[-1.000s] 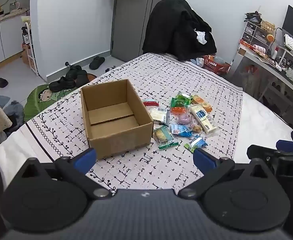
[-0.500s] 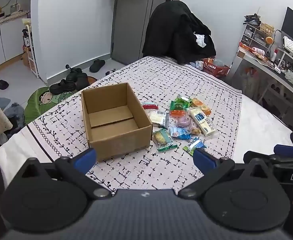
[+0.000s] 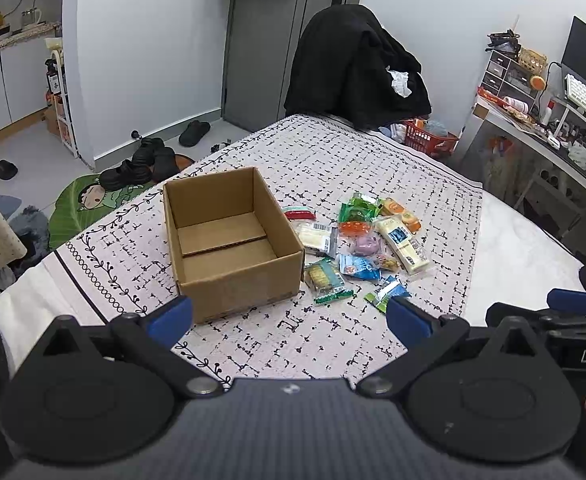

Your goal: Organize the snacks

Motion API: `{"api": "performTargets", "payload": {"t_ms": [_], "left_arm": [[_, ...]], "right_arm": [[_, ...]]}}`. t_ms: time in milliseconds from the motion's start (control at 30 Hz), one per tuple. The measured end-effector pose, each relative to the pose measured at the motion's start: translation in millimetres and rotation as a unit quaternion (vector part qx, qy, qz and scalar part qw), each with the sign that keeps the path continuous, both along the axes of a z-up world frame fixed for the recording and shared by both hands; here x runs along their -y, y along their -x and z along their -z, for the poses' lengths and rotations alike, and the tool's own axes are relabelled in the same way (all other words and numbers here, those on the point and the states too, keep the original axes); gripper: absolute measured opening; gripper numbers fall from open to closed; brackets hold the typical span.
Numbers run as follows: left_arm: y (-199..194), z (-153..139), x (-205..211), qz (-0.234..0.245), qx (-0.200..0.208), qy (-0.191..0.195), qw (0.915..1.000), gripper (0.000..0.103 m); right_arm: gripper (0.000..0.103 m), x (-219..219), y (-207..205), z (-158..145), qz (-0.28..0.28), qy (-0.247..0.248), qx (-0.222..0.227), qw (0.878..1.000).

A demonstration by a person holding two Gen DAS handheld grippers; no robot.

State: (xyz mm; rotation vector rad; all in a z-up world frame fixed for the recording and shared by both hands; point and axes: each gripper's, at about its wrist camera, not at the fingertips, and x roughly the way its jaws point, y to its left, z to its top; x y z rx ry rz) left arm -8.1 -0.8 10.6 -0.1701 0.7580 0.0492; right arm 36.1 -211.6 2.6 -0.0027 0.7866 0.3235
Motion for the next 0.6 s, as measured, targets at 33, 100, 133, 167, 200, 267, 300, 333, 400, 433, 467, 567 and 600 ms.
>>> {"api": "performTargets", "payload": {"t_ms": [33,100,133,167,200,267,300,333,400,433,467,567,600], "left_arm": [[0.4,-0.1,0.0,0.000,0.000,0.000,1.0000,0.103],[0.3,-0.3,0.0,0.000,0.000,0.000,1.0000,0.103],[0.4,-0.1,0.0,-0.001,0.000,0.000,1.0000,0.103],[0.4,-0.1,0.1,-0.001,0.000,0.000,1.0000,0.103],[0.4,-0.6,0.2,-0.001,0.000,0.001,1.0000,0.103],[0.9,-0.3,-0.1,-0.001,0.001,0.000,1.0000,0.103],[1.1,-0.6,-0.1,-0.001,0.001,0.001,1.0000,0.103],[1.2,-1.0,0.1,-0.001,0.001,0.001,1.0000,0.103],[1.7,-0.8,-0.1,0.000,0.001,0.001,1.0000,0.103],[2.2,-0.8,-0.4,0.000,0.002,0.001,1.0000,0.103],[2.1,-0.8,-0.4,-0.001,0.001,0.001,1.0000,0.103],[2.5,-0.4,-0.2,-0.001,0.002,0.001,1.0000,0.103],[2.9,-1.1,0.1,0.000,0.002,0.000,1.0000,0.103]], "right_arm": [[0.103,-0.3,0.1,-0.4,0.000,0.001,0.001,1.000],[0.103,0.2,-0.5,-0.8,0.000,0.001,0.001,1.000],[0.103,-0.1,-0.4,-0.8,-0.001,0.001,0.001,1.000],[0.103,-0.1,-0.2,-0.7,-0.001,0.001,0.001,1.000],[0.103,-0.5,-0.6,-0.7,-0.002,0.001,0.000,1.000],[0.103,-1.0,-1.0,-0.9,-0.002,0.002,0.000,1.000],[0.103,-1.0,-1.2,-0.9,-0.002,0.002,0.000,1.000],[0.103,-1.0,-1.2,-0.9,-0.001,0.002,0.000,1.000],[0.103,-1.1,-0.4,-0.8,0.002,0.003,0.003,1.000],[0.103,-1.4,-0.4,-0.9,0.002,0.003,0.004,1.000],[0.103,-1.4,-0.3,-0.8,0.001,0.003,0.004,1.000],[0.103,-1.5,-0.4,-1.2,0.002,0.003,0.004,1.000],[0.103,-0.7,-0.5,-1.3,0.002,0.003,0.004,1.000]]}}
